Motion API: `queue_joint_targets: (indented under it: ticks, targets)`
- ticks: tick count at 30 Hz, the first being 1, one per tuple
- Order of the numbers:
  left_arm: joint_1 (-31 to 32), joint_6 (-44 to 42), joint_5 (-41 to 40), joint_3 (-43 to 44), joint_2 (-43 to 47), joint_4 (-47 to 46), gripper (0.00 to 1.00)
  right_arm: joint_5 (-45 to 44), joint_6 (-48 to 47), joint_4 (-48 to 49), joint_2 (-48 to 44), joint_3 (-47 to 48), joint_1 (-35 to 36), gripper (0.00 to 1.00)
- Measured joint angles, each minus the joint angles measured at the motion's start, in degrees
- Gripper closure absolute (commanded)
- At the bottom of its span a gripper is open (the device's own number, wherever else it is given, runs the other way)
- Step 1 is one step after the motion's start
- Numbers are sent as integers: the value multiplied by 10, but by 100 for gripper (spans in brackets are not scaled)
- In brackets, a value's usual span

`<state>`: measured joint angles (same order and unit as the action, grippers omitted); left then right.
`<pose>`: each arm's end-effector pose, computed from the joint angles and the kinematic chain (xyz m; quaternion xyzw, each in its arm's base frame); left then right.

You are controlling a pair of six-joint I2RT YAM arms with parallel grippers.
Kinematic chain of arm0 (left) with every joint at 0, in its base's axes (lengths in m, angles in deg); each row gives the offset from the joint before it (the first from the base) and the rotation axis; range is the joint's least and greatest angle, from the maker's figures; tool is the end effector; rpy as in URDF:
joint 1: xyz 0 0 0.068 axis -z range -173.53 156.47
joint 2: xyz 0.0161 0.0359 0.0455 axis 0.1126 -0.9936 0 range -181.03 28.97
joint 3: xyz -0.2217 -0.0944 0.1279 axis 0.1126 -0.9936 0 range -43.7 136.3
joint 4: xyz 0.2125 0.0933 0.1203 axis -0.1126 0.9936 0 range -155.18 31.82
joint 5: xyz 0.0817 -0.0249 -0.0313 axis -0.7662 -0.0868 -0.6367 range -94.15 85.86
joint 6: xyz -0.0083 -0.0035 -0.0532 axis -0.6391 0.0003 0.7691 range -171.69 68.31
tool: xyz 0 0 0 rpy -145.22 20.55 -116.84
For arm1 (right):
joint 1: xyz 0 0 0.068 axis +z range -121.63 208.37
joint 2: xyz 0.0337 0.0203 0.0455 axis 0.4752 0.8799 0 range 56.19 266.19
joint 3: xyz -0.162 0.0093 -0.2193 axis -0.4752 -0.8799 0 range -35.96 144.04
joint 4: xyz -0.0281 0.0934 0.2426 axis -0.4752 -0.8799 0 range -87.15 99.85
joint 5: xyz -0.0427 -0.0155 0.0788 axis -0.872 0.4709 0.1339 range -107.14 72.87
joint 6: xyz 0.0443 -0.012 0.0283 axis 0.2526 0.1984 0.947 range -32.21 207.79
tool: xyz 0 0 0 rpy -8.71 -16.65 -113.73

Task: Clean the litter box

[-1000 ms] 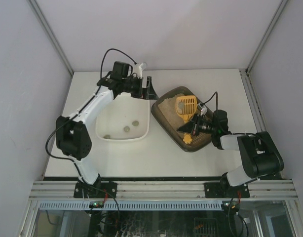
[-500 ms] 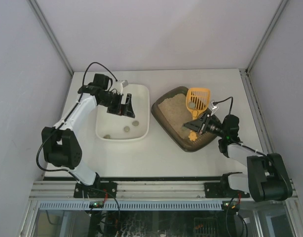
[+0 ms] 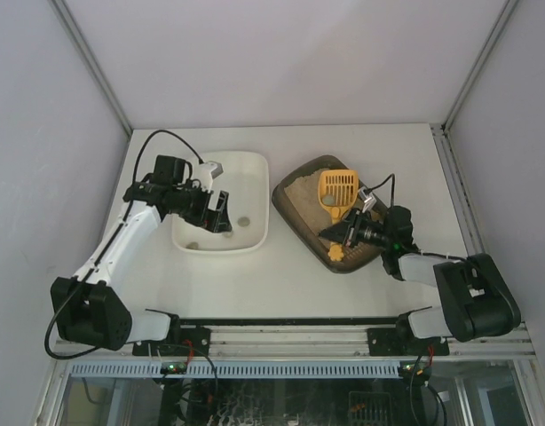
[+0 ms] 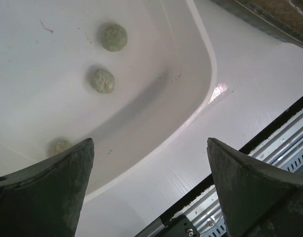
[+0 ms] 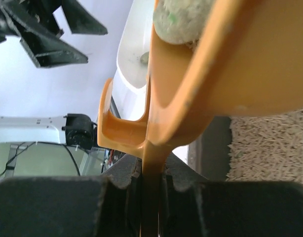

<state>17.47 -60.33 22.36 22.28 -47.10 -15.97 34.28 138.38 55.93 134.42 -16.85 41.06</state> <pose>0.2544 -0.0658 0.2948 0.2200 0.9145 -0.2263 0.2530 0.2253 0.0792 0.1707 -0.0263 0.7548 0.5832 0.2992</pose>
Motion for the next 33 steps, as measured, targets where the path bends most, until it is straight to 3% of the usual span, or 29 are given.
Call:
queue_joint_targets:
  ticks: [11, 16, 28, 33]
  targets:
    - [0, 0, -15, -62, 54, -43, 0, -2, 89, 117, 108, 10, -9, 100]
    - [0, 3, -13, -62, 52, -49, 0, 0, 115, 141, 117, 14, -11, 100]
    - [37, 0, -25, -63, 41, -52, 0, -10, 86, 75, 117, 55, 13, 100]
    - [49, -4, -34, -68, 41, -54, 0, -4, 107, 108, 121, 44, -11, 100]
